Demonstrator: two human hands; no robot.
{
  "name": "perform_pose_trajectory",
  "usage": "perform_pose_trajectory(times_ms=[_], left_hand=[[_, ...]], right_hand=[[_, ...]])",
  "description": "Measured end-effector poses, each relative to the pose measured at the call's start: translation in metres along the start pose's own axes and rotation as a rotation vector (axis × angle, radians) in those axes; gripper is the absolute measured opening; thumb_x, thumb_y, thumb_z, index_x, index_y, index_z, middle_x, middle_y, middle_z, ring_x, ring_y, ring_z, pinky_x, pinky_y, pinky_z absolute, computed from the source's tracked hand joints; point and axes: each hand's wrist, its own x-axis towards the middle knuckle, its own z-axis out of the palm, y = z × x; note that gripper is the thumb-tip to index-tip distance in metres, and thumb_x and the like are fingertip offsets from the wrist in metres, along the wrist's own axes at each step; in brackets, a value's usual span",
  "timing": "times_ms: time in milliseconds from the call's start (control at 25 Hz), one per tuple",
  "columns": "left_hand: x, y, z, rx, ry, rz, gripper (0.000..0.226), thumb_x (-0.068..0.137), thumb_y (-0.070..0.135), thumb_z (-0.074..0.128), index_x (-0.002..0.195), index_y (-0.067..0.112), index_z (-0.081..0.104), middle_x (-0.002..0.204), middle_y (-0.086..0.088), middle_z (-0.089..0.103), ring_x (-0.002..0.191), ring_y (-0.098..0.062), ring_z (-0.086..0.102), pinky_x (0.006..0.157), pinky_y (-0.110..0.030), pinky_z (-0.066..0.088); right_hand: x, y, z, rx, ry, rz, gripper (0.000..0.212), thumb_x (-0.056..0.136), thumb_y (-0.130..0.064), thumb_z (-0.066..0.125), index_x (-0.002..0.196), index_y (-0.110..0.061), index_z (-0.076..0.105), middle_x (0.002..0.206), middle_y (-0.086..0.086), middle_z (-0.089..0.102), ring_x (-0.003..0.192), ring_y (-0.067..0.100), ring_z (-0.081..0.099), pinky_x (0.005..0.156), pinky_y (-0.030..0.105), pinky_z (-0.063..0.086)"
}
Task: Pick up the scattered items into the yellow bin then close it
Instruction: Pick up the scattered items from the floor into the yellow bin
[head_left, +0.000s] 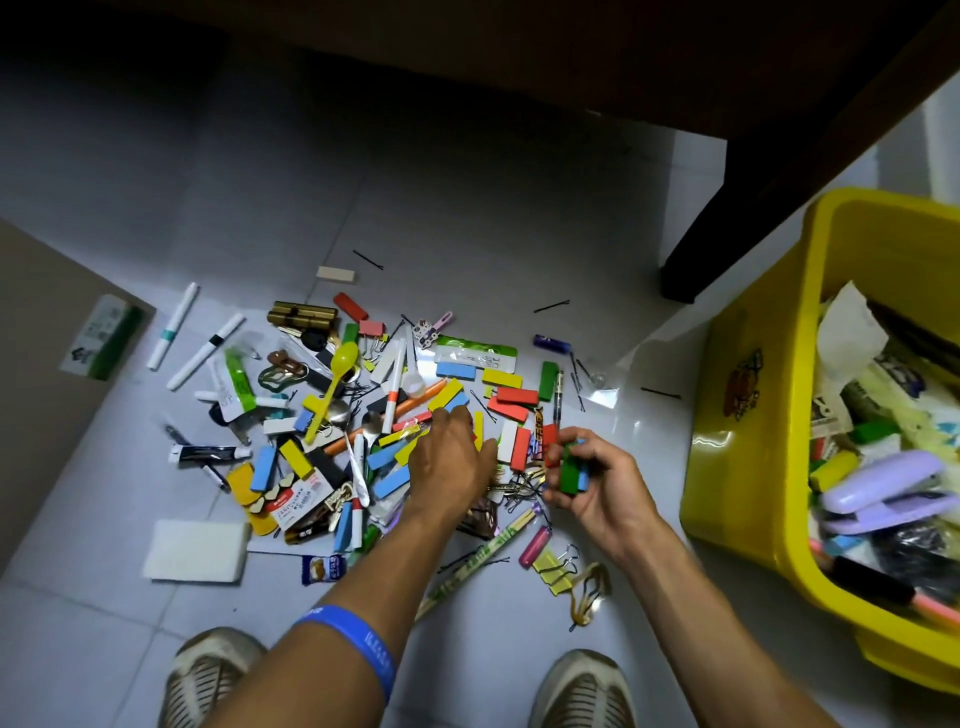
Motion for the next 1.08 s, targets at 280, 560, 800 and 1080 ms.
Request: perform_pose_trajectory(times_ms=[280, 560, 800, 1080], left_hand=[[0.010, 0.004, 0.000, -0.265, 0.007, -0.115, 0.013, 0.094, 0.029, 0.059, 0.092, 0.018, 0.051, 0.078, 0.001, 0.056, 0.070, -0.019, 0.053, 0.055, -0.028, 0.033], [-0.002, -0.002, -0.009, -1.156, -0.276, -0.450, 0.014, 0.083, 0.007, 0.039, 0.090, 0.010, 0.051, 0.060, -0.009, 0.056, 0.044, -0.019, 0.049, 0.039, -0.024, 0.031], [0.002, 0.017, 0.010, -0.399, -0.074, -0.226, 0.031, 0.080, 0.047, 0.065, 0.090, 0.024, 0.048, 0.082, 0.003, 0.062, 0.072, -0.020, 0.058, 0.059, -0.031, 0.038], [0.005, 0.021, 0.019, -0.187, -0.024, -0.094, 0.036, 0.080, 0.044, 0.074, 0.086, 0.011, 0.059, 0.088, -0.005, 0.060, 0.084, -0.027, 0.061, 0.064, -0.030, 0.042]], right_hand=[[0.018, 0.005, -0.005, -1.054, 0.428, -0.314, 0.012, 0.096, -0.039, 0.056, 0.105, -0.034, 0.062, 0.102, -0.003, 0.066, 0.089, 0.019, 0.067, 0.071, 0.031, 0.054], [0.036, 0.021, 0.004, -1.511, 0.376, -0.292, 0.020, 0.095, -0.033, 0.059, 0.112, -0.030, 0.048, 0.105, 0.000, 0.053, 0.080, 0.020, 0.054, 0.068, 0.029, 0.041], [0.021, 0.019, -0.015, -0.777, 0.394, -0.155, 0.011, 0.093, -0.016, 0.060, 0.103, -0.021, 0.062, 0.085, 0.005, 0.063, 0.061, 0.021, 0.062, 0.063, 0.040, 0.060], [0.002, -0.010, -0.012, 0.239, 0.116, 0.111, 0.009, 0.083, -0.015, 0.065, 0.090, -0.010, 0.066, 0.071, 0.005, 0.059, 0.057, 0.014, 0.055, 0.048, 0.027, 0.046]])
